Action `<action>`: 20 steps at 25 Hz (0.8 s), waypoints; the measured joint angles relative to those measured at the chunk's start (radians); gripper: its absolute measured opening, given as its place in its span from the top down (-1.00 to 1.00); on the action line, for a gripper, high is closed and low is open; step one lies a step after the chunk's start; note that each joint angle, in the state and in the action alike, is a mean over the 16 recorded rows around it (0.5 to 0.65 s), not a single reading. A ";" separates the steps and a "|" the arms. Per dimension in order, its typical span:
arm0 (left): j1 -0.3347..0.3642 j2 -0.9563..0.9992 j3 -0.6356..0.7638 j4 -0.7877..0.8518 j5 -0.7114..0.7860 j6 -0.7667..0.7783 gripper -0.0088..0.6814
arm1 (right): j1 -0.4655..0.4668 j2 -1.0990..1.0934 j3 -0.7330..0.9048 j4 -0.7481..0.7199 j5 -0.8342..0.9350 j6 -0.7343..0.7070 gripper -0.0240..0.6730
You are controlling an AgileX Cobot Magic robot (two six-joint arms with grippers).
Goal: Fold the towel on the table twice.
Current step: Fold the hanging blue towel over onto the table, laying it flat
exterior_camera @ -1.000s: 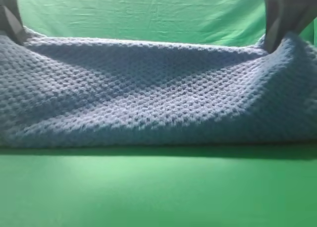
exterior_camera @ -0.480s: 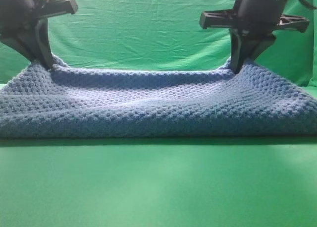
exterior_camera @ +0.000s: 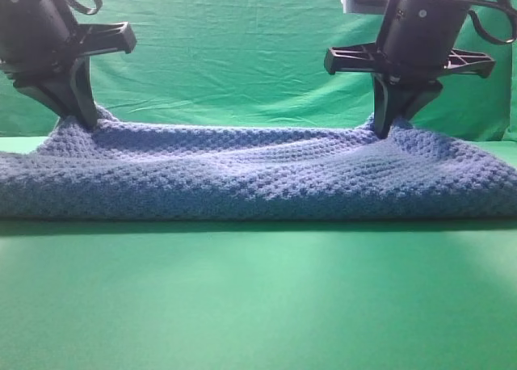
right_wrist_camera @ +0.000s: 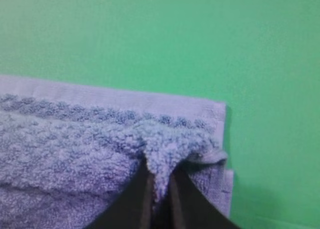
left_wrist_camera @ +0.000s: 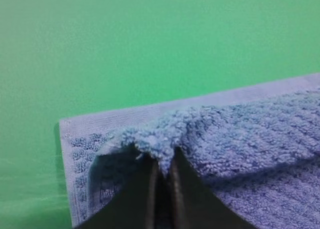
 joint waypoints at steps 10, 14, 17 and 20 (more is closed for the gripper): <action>0.000 -0.030 -0.113 0.052 0.186 0.012 -0.23 | -0.010 -0.064 -0.014 -0.002 0.062 0.000 -0.35; 0.001 -0.079 -0.204 0.045 0.334 0.029 -0.30 | -0.011 -0.143 -0.035 -0.004 0.150 0.000 -0.51; 0.001 -0.135 -0.273 0.025 0.444 0.050 -0.11 | -0.011 -0.223 -0.053 -0.006 0.230 0.000 -0.36; 0.001 -0.208 -0.330 -0.004 0.535 0.079 0.22 | -0.011 -0.317 -0.071 -0.006 0.314 -0.002 -0.04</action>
